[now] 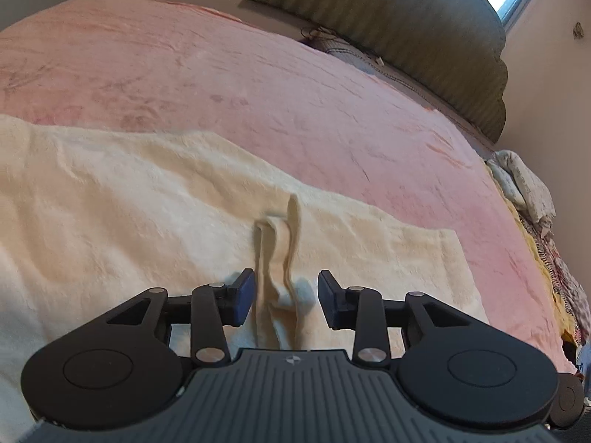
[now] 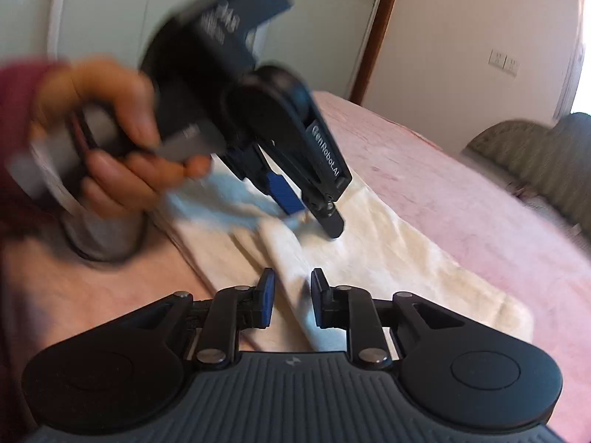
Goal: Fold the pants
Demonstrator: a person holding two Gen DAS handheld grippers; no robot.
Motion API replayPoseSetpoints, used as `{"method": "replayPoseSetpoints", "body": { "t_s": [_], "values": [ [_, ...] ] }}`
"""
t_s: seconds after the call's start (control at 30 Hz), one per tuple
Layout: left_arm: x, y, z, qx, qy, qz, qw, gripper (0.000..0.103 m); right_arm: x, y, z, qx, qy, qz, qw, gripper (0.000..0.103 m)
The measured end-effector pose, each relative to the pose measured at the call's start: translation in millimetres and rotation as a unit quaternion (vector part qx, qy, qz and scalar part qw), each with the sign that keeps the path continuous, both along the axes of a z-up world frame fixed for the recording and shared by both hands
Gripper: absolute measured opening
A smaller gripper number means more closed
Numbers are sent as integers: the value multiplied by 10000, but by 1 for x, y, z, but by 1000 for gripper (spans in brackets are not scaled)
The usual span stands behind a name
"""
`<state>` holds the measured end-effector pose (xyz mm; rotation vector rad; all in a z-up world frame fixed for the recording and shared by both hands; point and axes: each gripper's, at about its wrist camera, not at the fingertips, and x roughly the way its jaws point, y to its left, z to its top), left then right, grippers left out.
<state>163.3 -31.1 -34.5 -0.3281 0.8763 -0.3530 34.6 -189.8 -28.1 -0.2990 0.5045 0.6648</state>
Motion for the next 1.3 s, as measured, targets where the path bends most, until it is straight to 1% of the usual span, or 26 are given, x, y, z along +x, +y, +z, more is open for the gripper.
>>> {"method": "replayPoseSetpoints", "body": {
  "t_s": [0.03,0.07,0.1,0.17,0.2,0.27,0.3,0.37,0.43,0.5,0.53,0.6,0.7,0.77,0.83,0.9,0.97,1.03,1.07,1.1,1.2,1.27,1.3],
  "values": [
    [3,3,1,-52,-13,39,10000,47,1,-8,7,315,68,33,9995,20],
    [4,4,2,-50,0,111,9999,47,2,-13,11,538,107,7,9985,20],
    [4,4,4,3,13,205,9998,47,4,-16,13,654,140,-72,9977,20],
    [1,5,9,127,-95,311,9994,47,8,-13,11,501,133,-204,9984,20],
    [-3,5,12,216,-174,317,9991,48,8,-12,9,408,143,-183,9989,20],
    [-7,2,18,377,-205,277,9987,57,9,-8,3,349,189,11,9992,20],
    [-9,2,20,420,-180,242,9987,59,8,-5,-1,278,167,89,9994,20],
    [-13,1,23,389,-135,163,9990,65,7,3,-5,-37,4,1,10000,20],
    [-16,-1,24,397,-67,85,9992,68,10,7,-11,-285,-130,-163,9994,20],
    [-19,-2,26,377,-15,-18,9993,69,15,3,-11,-215,-201,-358,9989,20],
    [-20,-2,26,322,2,-47,9995,69,17,5,-12,-258,-251,-501,9981,20],
    [-23,3,28,101,73,-58,9999,69,20,5,-14,-513,-318,-723,9956,20],
    [-25,11,29,-428,374,-182,9982,70,20,5,-16,-439,-190,-492,9976,20],
    [-25,14,27,-728,589,-233,9953,70,16,11,-20,-638,-249,-383,9969,20],
    [-25,15,23,-916,808,-265,9922,70,18,19,-28,-918,-313,-374,9946,20],
    [-26,14,19,-976,929,-268,9905,70,18,22,-31,-1014,-373,-349,9935,20],
    [-28,10,19,-817,927,-253,9920,70,17,27,-33,-1166,-482,-305,9915,20],
    [-29,4,20,-565,857,-206,9945,70,14,29,-32,-1231,-646,-301,9898,19],
    [-30,1,22,-438,787,-214,9957,71,14,30,-33,-1236,-680,-305,9895,12],
    [-32,-3,24,-265,688,-217,9970,72,13,29,-33,-1217,-690,-316,9897,11],
    [-38,-12,32,368,279,-141,9988,73,8,24,-30,-968,-587,-391,9928,11],
    [-42,-17,37,781,-26,-57,9969,75,10,18,-25,-748,-467,-468,9950,11],
    [-44,-18,39,920,-138,-20,9957,76,12,14,-25,-625,-376,-500,9961,11]
  ]
}}
